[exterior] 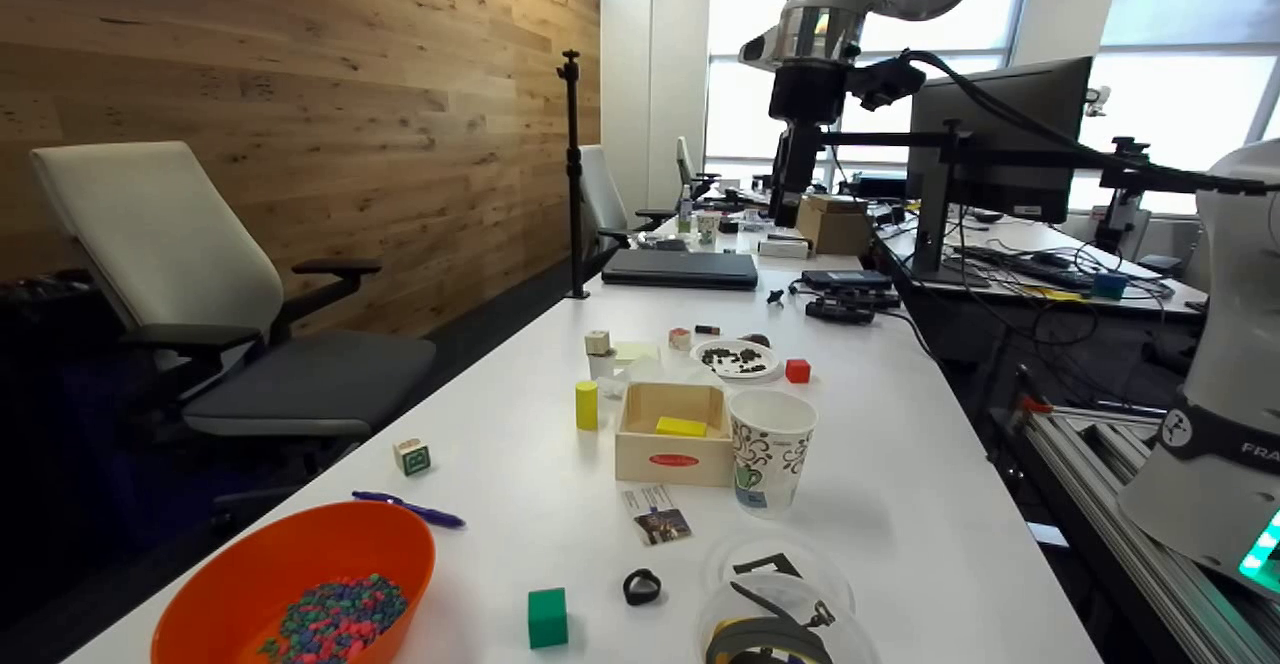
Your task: Move the cube backwards
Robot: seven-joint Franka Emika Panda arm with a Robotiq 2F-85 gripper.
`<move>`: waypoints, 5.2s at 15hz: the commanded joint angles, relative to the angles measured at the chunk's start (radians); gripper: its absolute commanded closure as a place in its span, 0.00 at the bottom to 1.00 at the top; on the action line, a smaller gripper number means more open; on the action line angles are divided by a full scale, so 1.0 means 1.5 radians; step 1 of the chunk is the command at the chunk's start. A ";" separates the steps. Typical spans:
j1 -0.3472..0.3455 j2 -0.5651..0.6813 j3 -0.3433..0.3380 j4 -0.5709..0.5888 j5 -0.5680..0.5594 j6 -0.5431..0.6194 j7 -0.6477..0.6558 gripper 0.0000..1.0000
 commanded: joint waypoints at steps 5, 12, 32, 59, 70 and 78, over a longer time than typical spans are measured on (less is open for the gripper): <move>-0.012 0.024 0.013 0.021 -0.012 -0.010 0.006 0.00; 0.004 0.230 0.032 0.221 -0.014 0.092 -0.109 0.00; -0.020 0.528 0.179 0.565 0.172 0.124 -0.028 0.00; 0.123 0.759 0.102 0.745 0.078 0.170 0.402 0.00; 0.125 0.796 0.089 0.774 0.074 0.116 0.437 0.00; 0.140 0.848 0.069 0.844 0.065 0.076 0.511 0.00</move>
